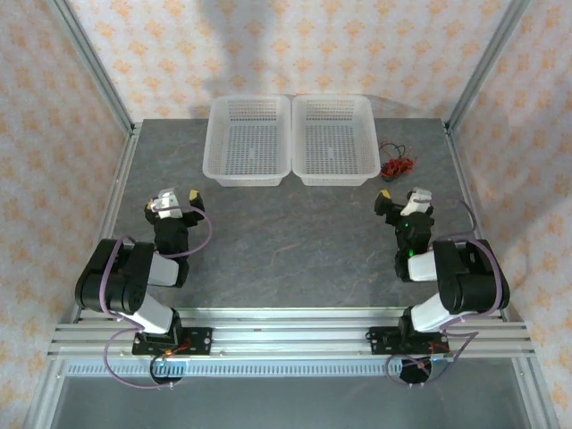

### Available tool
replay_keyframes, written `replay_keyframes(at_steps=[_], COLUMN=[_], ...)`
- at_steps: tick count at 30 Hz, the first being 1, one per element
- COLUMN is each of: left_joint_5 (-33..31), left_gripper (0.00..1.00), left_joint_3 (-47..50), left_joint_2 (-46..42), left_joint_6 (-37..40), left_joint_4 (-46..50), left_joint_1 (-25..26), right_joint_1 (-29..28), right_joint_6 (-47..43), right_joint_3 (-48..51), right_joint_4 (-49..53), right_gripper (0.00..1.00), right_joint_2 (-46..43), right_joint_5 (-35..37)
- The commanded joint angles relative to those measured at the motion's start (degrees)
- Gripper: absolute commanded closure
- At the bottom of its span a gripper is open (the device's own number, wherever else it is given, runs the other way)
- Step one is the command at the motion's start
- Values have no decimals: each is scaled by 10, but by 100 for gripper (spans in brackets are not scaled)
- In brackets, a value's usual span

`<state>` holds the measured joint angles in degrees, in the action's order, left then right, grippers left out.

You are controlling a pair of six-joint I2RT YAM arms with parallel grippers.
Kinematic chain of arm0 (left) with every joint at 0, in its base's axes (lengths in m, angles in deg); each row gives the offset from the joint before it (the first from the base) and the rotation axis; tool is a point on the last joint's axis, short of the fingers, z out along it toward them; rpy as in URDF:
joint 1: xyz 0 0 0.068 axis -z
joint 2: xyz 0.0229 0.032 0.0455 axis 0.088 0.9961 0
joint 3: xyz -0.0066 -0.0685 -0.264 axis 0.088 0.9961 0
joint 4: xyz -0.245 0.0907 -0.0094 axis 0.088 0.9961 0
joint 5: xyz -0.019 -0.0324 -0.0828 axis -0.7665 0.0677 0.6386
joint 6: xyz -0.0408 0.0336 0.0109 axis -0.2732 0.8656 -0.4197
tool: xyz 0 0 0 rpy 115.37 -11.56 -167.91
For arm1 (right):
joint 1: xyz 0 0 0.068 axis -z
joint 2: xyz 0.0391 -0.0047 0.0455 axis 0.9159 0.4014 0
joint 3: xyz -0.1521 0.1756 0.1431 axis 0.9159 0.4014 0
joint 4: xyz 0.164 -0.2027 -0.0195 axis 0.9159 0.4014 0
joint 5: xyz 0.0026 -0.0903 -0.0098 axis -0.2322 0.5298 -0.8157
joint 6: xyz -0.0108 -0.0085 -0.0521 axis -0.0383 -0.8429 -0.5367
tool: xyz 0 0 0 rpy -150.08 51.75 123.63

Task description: Untangle the cables

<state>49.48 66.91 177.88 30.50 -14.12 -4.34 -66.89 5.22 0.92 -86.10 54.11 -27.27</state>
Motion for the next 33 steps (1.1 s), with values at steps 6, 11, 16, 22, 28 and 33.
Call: replay_keyframes(at_steps=[6, 11, 16, 22, 28, 33], left_joint_5=[21, 21, 22, 23, 23, 24], left_gripper=[0, 0, 0, 0, 0, 1], left_joint_3=[-6, -7, -7, -7, -8, -16], left_joint_2=[1, 1, 0, 0, 1, -25], left_joint_6=[6, 5, 5, 5, 5, 5], left_joint_4=[1, 3, 3, 4, 4, 39], left_joint_1=[0, 0, -1, -1, -1, -1], right_joint_1=[2, 2, 2, 2, 2, 2], right_joint_6=[-7, -8, -8, -8, -8, 19], right_joint_3=[-3, -2, -1, 0, 3, -2], right_joint_4=[-2, -3, -4, -5, -8, 59], right_gripper=[0, 0, 0, 0, 0, 0], right_joint_2=[1, 0, 0, -1, -3, -71], right_joint_5=[8, 8, 8, 8, 8, 73])
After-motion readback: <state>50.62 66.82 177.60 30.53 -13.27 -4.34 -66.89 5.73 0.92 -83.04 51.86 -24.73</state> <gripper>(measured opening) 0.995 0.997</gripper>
